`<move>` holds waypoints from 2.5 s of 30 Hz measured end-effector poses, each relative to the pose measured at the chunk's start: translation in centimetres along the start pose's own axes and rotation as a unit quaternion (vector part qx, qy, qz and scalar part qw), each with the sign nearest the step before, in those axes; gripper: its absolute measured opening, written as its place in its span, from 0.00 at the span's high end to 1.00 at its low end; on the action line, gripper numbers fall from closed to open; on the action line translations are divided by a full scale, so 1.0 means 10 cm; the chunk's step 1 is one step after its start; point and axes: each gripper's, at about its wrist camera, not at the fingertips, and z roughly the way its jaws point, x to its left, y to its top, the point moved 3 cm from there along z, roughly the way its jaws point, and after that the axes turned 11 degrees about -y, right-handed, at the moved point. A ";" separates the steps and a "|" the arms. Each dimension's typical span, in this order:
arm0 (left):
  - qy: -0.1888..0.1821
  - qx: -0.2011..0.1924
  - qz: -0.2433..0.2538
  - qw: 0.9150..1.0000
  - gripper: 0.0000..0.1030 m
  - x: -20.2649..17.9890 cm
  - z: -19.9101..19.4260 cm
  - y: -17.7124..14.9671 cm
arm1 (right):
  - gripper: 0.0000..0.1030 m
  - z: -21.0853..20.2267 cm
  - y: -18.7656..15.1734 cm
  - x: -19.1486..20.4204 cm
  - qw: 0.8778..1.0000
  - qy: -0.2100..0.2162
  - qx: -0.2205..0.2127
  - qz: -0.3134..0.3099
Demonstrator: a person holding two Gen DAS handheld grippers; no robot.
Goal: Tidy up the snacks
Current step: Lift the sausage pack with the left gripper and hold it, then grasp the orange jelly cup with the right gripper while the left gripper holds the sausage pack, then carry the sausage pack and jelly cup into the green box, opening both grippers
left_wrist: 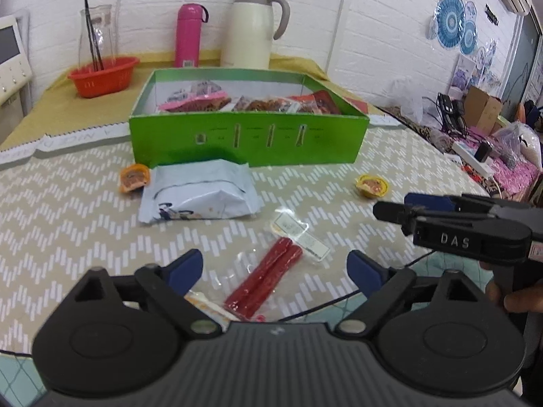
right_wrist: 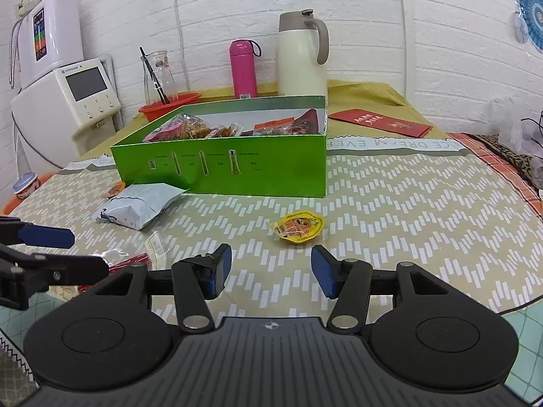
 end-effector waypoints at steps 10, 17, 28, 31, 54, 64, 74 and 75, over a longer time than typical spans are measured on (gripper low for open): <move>-0.007 0.032 0.019 0.999 0.53 -0.01 0.16 -0.05 | 0.11 0.32 0.16 -0.04 1.000 -0.019 0.012 -0.007; -0.008 0.019 0.023 1.000 0.25 0.00 0.22 -0.05 | 0.11 0.50 0.18 -0.02 0.999 -0.024 0.025 -0.010; 0.007 0.000 0.014 1.000 0.69 -0.01 0.15 -0.04 | 0.36 0.34 0.07 0.06 1.000 0.007 0.021 -0.010; 0.003 -0.001 -0.004 1.000 0.70 -0.01 0.10 -0.06 | 0.36 0.25 0.02 0.11 1.000 0.016 0.021 -0.014; -0.038 -0.108 -0.044 0.992 0.73 0.00 -0.47 0.72 | 0.37 -0.35 0.43 0.39 0.994 0.059 -0.071 -0.055; -0.035 -0.131 -0.054 0.989 0.73 0.18 -0.16 1.40 | 0.37 0.03 0.87 0.28 0.993 0.031 -0.108 -0.031; -0.035 -0.103 -0.073 0.991 0.72 0.41 0.41 1.64 | 0.36 0.58 1.00 0.19 0.995 0.013 -0.094 -0.010; -0.035 -0.100 -0.073 0.992 0.72 0.42 0.46 1.65 | 0.36 0.61 1.00 0.19 0.996 0.013 -0.093 -0.009</move>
